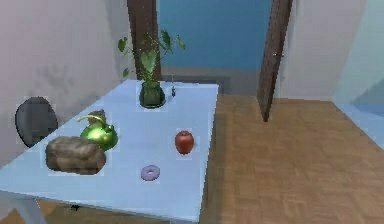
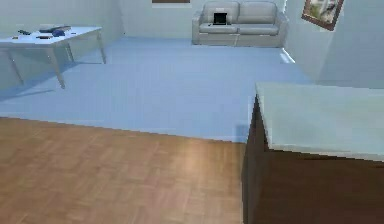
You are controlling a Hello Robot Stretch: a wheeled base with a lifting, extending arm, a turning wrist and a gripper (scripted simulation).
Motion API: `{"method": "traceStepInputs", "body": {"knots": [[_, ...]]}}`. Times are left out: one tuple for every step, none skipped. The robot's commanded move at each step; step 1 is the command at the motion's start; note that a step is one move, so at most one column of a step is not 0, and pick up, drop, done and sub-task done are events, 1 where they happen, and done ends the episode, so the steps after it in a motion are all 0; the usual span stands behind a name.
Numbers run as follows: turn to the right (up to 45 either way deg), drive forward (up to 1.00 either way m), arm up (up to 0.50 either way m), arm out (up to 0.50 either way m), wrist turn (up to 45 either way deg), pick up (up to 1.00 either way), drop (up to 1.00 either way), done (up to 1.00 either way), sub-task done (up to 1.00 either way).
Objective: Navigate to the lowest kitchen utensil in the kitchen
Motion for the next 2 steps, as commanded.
{"method": "traceStepInputs", "body": {"knots": [[-27.0,0.0,0.0,0.0,0.0,0.0,0.0,0.0,0.0],[0.0,0.0,0.0,0.0,0.0,0.0,0.0,1.0,0.0]]}}
